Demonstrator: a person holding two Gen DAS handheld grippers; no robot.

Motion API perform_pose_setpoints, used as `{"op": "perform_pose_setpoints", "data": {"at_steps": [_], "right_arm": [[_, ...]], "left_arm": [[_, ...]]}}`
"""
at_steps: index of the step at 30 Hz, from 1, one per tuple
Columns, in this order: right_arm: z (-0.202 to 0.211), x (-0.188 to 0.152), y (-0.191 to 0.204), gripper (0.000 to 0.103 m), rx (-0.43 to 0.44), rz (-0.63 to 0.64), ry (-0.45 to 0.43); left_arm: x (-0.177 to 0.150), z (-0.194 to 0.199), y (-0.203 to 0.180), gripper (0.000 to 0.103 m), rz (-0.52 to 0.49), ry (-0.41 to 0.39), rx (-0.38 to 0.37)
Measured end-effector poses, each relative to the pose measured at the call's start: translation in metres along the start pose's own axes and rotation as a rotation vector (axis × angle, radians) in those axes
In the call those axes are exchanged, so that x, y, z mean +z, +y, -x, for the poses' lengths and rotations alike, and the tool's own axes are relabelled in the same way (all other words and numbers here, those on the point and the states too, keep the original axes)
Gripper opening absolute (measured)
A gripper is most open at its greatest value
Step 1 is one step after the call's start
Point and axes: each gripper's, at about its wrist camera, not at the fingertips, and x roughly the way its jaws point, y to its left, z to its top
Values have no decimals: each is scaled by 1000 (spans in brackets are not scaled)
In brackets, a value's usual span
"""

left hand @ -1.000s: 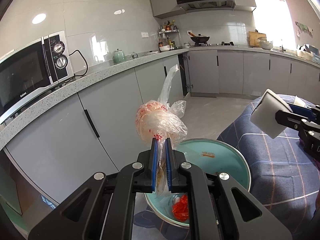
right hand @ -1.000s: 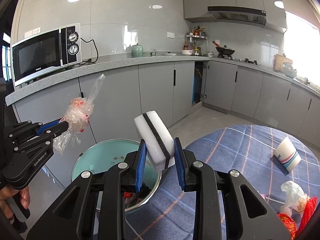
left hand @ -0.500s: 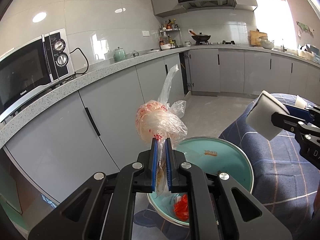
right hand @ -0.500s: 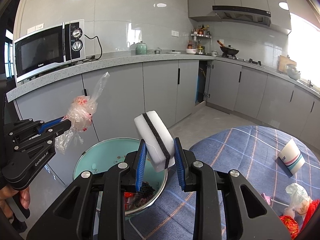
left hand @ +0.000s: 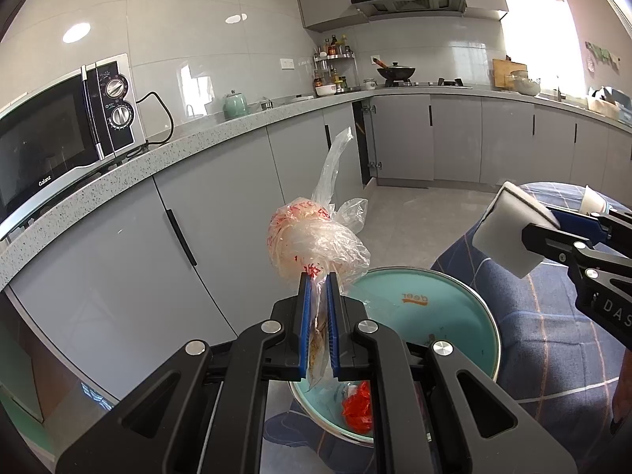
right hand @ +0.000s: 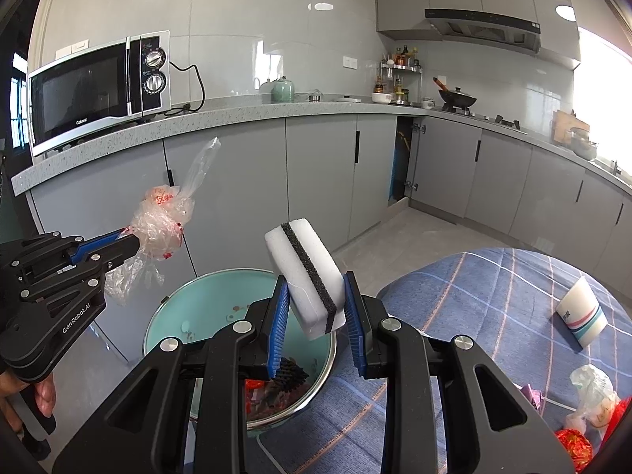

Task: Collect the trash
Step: 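Carry the clear bag and white sponge over the teal bin with both tools, then open both tools to drop the clear bag and sponge into the bin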

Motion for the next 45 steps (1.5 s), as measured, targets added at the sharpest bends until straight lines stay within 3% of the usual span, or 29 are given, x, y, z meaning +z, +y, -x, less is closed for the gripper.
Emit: {"op": "perform_pose_setpoints", "data": {"at_steps": [21,28,31,45], "right_arm": [[-22,-3,10,31,33,46,52],[-27,-11,7,46,25,36,57],[-25,-12,4,49,21,24,57],[-3,-19,-9,56,-23,-13,41]], "left_arm": [[-3,-5,2,9,6,14,-11],[-5,-10,-1,21,-3,33,-16],[-7,-11,-2,42,-2,32,-12],[-7,-6,-7,54,-1,26,-21]]}}
